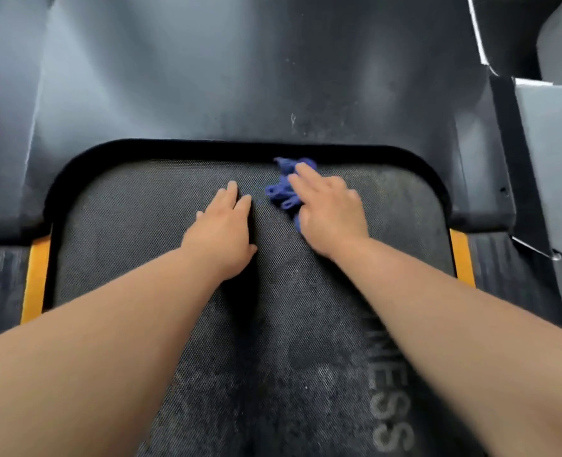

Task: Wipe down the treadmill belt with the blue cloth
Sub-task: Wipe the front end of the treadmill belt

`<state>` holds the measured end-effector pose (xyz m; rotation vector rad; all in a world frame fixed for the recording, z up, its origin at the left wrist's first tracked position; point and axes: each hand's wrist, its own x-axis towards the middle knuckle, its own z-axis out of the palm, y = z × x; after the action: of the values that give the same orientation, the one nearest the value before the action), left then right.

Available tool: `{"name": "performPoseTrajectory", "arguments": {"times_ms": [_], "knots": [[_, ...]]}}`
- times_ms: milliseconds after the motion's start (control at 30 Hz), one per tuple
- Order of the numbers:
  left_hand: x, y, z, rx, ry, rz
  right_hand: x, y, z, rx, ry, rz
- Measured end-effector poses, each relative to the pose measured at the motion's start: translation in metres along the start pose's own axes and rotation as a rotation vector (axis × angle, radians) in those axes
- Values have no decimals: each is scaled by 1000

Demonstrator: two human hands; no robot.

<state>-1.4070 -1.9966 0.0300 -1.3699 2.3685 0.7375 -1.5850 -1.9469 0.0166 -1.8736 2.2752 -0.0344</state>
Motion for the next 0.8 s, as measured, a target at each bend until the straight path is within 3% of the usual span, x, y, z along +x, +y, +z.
{"name": "performPoseTrajectory", "arguments": {"times_ms": [100,200,267,333,400,467,567,667,733,800], "knots": [[4,-10,-10,25,-80,48,-11,47,-5,-77,39,362],[8,-9,-19,34,-117,50,-1,34,-5,49,52,506],[9,-7,-20,47,-117,56,9,5,-5,102,51,388],[7,-5,-18,117,-139,69,11,-17,2,86,13,96],[6,-2,-16,177,-171,70,8,-10,2,52,-25,-62],[7,3,-15,186,-178,44,0,22,0,9,23,34],[10,10,-15,186,-178,4,-21,77,-5,1,57,381],[9,14,-9,190,-117,-6,-19,74,-2,42,28,533],[7,15,-3,170,-78,-18,-14,44,-5,125,69,529],[6,14,-2,155,-59,-29,-19,12,-2,181,58,290]]}}
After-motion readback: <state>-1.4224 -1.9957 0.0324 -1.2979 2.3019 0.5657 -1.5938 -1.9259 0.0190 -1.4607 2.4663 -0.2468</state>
